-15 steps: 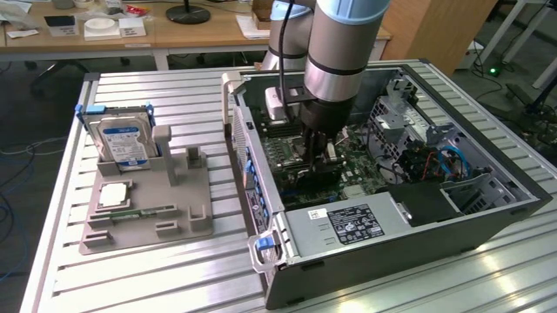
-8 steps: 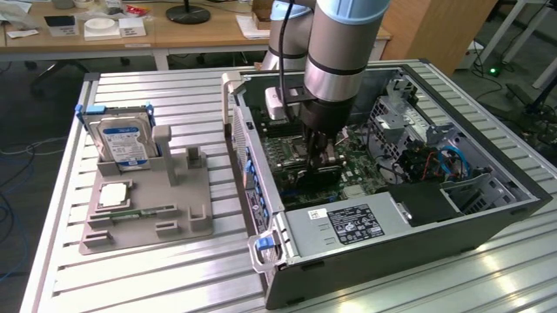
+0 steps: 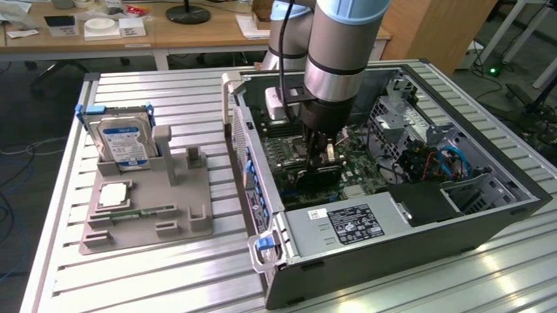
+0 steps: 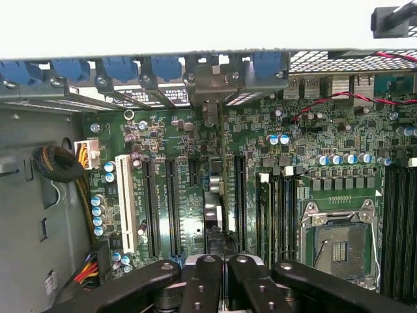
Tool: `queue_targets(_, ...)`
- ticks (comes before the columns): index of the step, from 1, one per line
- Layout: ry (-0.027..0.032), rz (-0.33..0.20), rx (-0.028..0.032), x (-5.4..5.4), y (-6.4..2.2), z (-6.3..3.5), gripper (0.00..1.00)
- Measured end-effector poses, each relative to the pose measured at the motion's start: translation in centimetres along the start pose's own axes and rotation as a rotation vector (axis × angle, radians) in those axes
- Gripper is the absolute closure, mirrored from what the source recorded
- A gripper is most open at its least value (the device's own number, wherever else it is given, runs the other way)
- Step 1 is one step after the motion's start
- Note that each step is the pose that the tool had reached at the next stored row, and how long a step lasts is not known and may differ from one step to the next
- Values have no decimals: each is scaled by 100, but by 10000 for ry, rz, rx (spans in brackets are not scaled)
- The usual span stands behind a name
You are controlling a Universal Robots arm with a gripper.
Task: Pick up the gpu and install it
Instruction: 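Press down on the gpu until it lock into place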
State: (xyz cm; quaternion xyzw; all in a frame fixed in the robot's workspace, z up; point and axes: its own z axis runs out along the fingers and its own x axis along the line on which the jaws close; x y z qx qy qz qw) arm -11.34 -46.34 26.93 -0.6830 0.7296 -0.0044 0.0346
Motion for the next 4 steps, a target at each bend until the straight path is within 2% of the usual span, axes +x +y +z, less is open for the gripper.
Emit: queue_targets(4,0,0,0,0,0,0,89)
